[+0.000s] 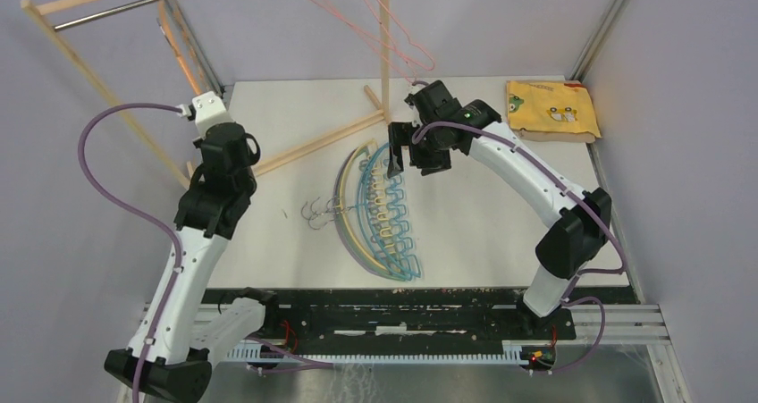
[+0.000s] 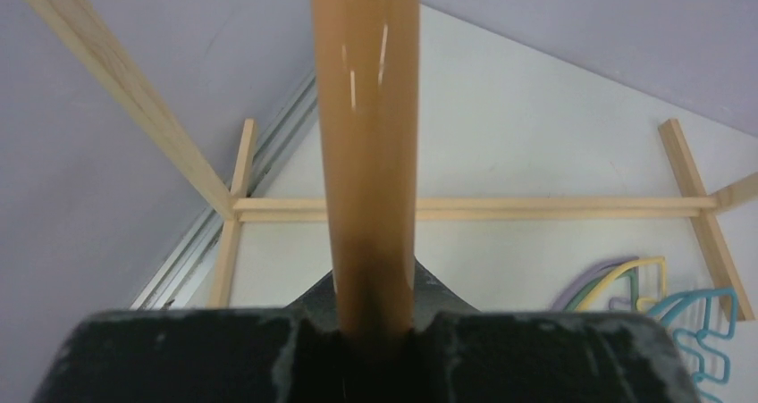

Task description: Organize the hangers

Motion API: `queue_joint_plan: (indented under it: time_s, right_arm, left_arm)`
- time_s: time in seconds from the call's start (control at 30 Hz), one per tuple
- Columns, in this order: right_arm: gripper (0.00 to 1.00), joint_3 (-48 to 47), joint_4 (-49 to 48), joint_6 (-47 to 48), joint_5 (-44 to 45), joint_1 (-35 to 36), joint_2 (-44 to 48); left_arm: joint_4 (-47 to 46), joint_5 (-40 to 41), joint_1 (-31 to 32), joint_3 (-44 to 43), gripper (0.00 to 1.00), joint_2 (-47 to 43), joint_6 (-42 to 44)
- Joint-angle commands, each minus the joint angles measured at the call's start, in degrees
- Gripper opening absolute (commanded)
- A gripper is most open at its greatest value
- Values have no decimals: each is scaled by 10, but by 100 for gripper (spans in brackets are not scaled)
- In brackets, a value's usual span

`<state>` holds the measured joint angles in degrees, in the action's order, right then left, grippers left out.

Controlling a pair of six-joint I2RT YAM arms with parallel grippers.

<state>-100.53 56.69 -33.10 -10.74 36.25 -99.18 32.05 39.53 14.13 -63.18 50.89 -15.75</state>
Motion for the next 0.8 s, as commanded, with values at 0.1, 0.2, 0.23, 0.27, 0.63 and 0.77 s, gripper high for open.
queue_joint_plan:
  time_s: [0.1, 0.2, 0.23, 0.27, 0.63, 0.77]
  right_arm:
    - [96, 31, 7, 85, 52, 0, -14]
    - [96, 29, -2, 85, 47, 1, -23]
    - [96, 27, -3, 85, 47, 1, -26]
    - [96, 24, -3, 86, 47, 1, -28]
    - [96, 22, -4, 99, 47, -3, -36]
    - [96, 28, -6, 101, 47, -7, -30]
  left_arm:
    - [-98, 27, 7, -98, 3, 81, 51]
    - [-97, 14, 7, -129, 3, 115, 43]
    - [-97, 9, 7, -136, 3, 123, 40]
    - [-97, 5, 7, -143, 3, 132, 38]
    - [-76, -16, 6, -205, 3, 211, 24]
    - [-66, -28, 6, -225, 3, 235, 14]
